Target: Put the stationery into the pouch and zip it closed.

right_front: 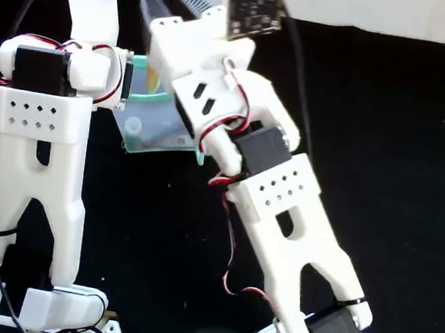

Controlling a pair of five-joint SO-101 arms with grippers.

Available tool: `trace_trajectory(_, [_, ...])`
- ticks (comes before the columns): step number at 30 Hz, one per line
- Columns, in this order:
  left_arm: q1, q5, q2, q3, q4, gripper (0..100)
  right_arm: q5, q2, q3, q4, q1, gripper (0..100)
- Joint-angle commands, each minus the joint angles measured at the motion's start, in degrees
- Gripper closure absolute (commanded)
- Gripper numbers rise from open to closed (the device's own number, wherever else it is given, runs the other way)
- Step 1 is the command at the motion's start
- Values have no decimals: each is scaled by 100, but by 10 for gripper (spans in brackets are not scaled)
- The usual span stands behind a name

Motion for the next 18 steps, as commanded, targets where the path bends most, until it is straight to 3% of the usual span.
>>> trace_trajectory(1, [-4, -26, 365, 75, -9, 993, -35, -92, -198, 558, -189, 992])
trace_trajectory(9, [-13, -26, 374, 75, -9, 993, -26, -356, -198, 1859, -233, 992])
trace_trajectory(18, [-13, -26, 374, 75, 9, 993, -18, -391, -198, 2607, -215, 992])
